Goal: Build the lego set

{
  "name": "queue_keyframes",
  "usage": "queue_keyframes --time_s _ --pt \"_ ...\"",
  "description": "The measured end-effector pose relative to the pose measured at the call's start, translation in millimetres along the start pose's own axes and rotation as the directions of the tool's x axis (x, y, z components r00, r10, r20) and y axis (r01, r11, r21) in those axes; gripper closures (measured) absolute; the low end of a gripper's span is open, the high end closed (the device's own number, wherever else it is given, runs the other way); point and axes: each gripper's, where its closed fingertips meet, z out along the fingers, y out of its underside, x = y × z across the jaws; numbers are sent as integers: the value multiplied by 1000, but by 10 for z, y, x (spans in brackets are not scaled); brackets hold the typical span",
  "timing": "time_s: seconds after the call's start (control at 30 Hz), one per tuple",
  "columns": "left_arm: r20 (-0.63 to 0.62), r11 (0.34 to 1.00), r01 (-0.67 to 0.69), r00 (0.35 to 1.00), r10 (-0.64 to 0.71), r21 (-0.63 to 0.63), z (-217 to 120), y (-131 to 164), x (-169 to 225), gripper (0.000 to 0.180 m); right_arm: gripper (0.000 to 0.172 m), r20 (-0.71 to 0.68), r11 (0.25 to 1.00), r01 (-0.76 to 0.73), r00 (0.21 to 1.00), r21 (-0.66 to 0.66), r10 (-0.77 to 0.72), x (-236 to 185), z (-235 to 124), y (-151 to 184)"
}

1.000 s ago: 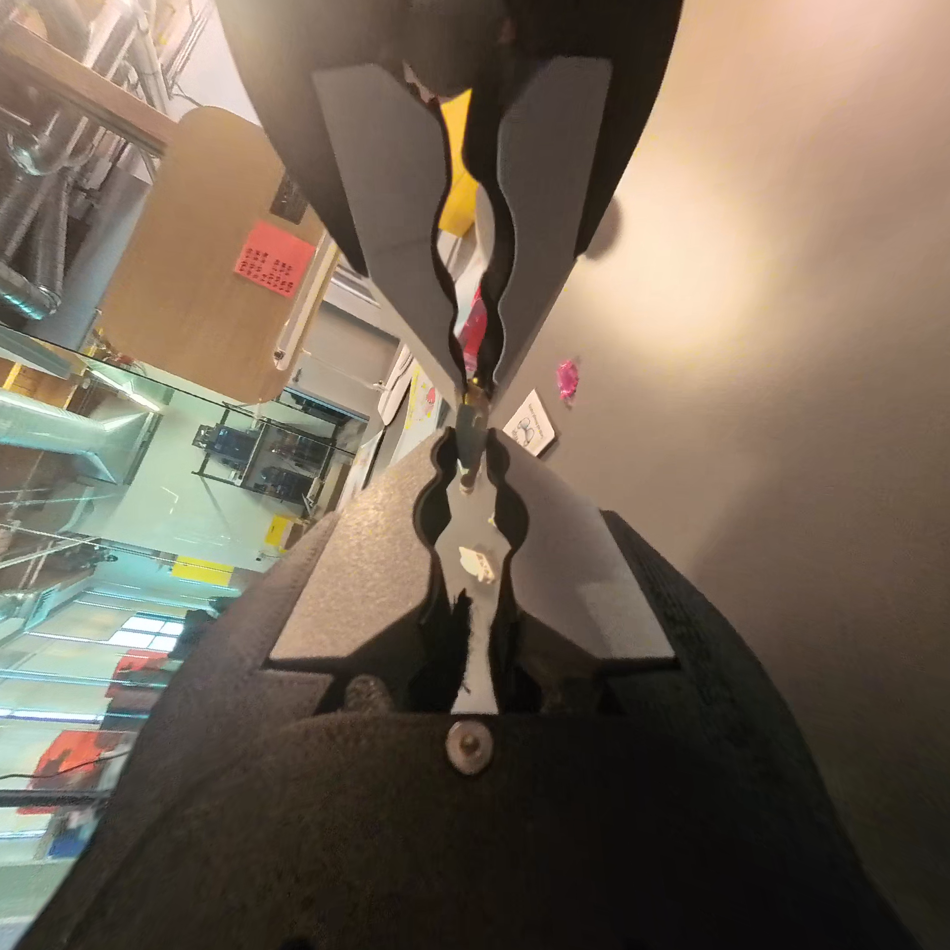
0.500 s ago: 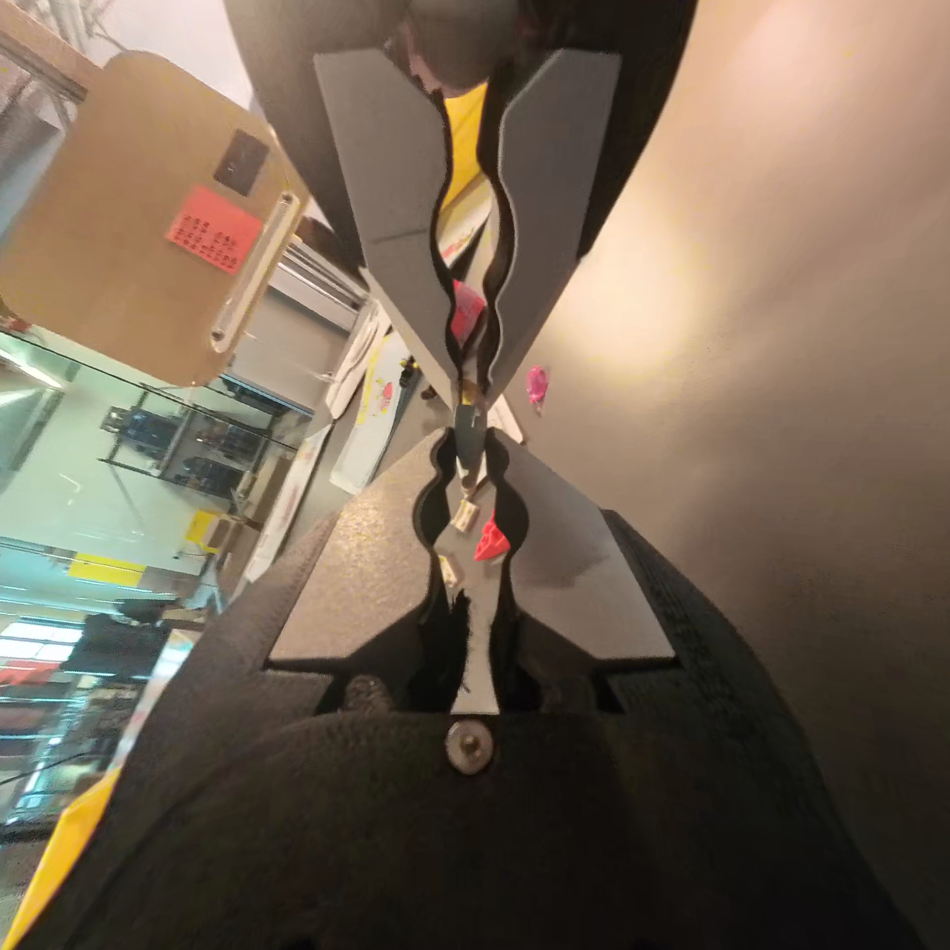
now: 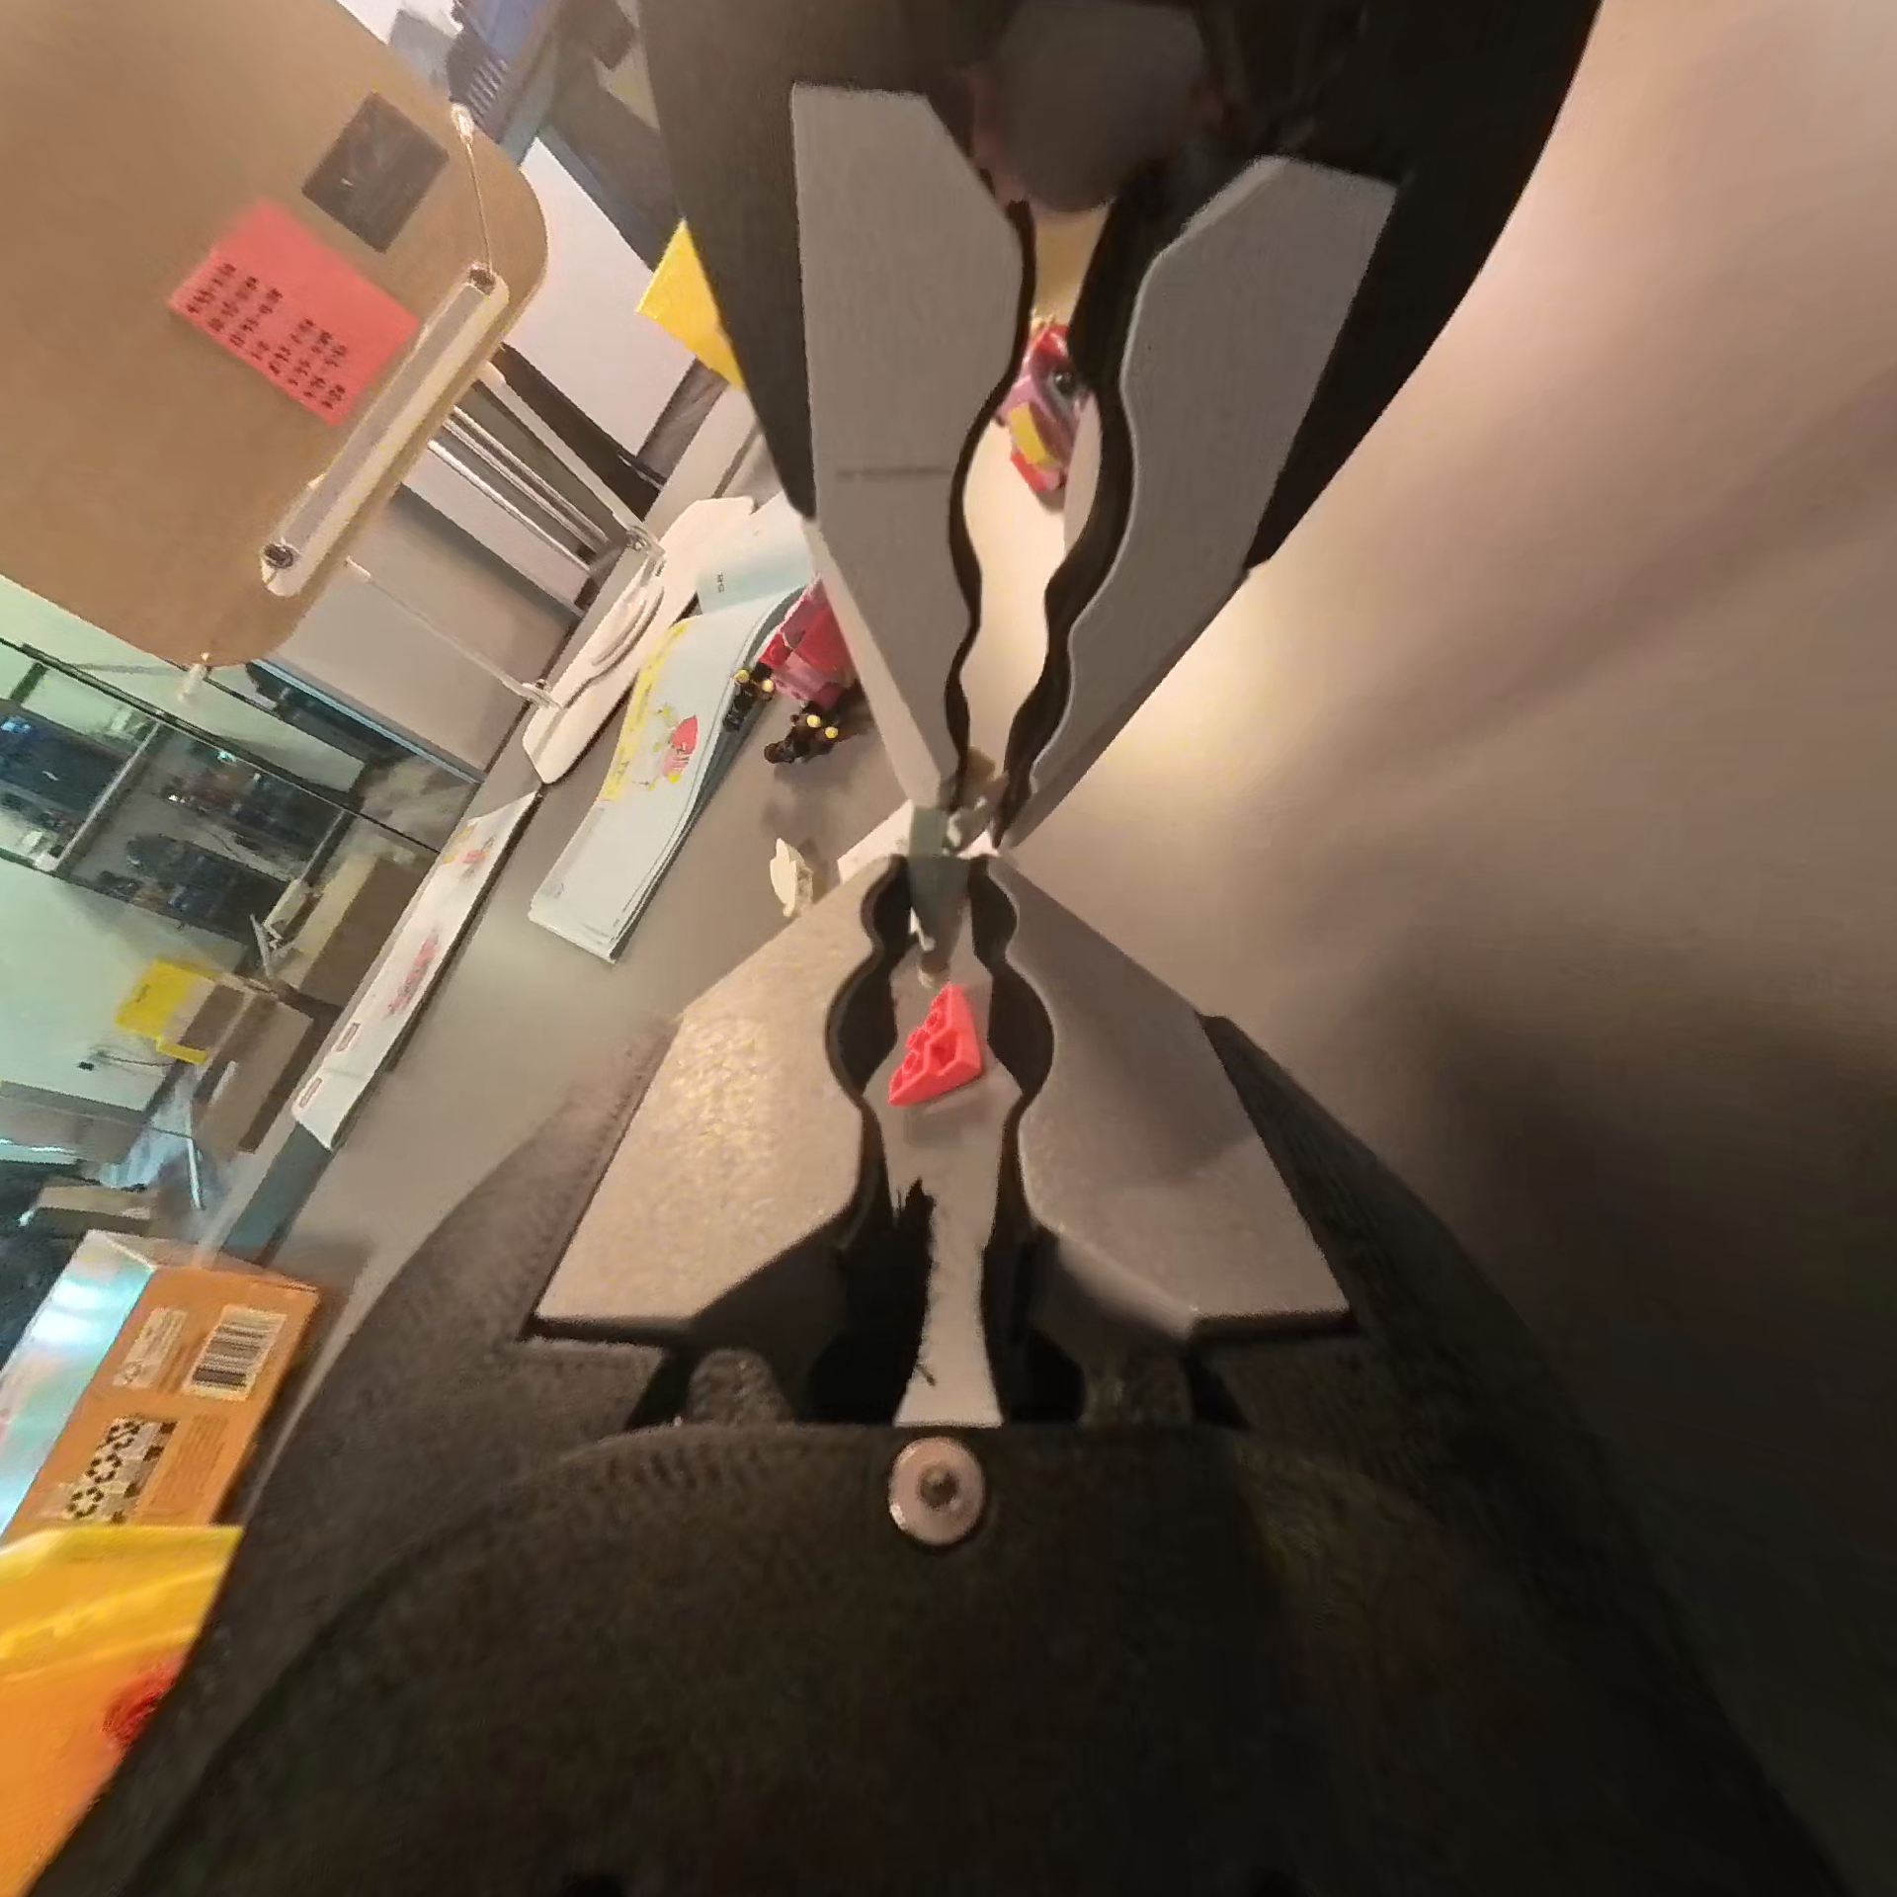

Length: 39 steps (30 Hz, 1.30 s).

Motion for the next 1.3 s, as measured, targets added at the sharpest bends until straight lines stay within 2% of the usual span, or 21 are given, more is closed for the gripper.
queue_keyframes --time_s 0.13,0.37,0.47,0.57,0.67,0.73,0.8,0.87,1.03,1.1,1.17,1.27,1.3 --pt "-49 999 47 998 -48 -20 22 47 37 170 165 37 1000 4 999 2 -4 -54 4 35" --pt "-182 996 82 979 -88 -41 44 61 192 169 165 183 998 -28 983 47 19 -184 6 8" --pt "-276 982 98 951 -141 -163 87 225 292 169 166 208 998 -44 978 50 32 -182 -1 39" --pt "-379 952 174 887 -262 -251 100 266 350 169 165 222 995 -69 974 72 51 -196 -19 57" --pt "-400 920 244 844 -357 -306 124 321 289 165 165 196 993 -57 980 105 36 -203 -50 85" --pt "-377 893 297 827 -417 -337 139 359 231 161 165 123 994 -10 992 113 -4 -168 -61 120" --pt "-338 861 348 813 -474 -371 132 398 176 133 165 22 992 54 998 114 -57 -114 -78 144" --pt "-327 838 428 782 -531 -338 106 291 149 121 165 -63 988 106 993 116 -99 -83 -100 152" --pt "-432 708 672 583 -688 -220 45 -178 224 139 165 -158 983 148 979 109 -130 -60 -134 152" --pt "-444 661 723 535 -718 -198 58 -250 225 148 165 -175 982 156 975 102 -137 -45 -146 156" --pt "-444 651 737 530 -723 -181 74 -279 230 151 165 -186 981 167 971 95 -147 -39 -157 155" --pt "-427 674 724 568 -704 -148 92 -318 230 160 165 -204 977 202 962 70 -184 -35 -167 153" --pt "-421 687 714 587 -692 -134 96 -335 226 169 165 -209 975 212 958 65 -194 -33 -171 150"
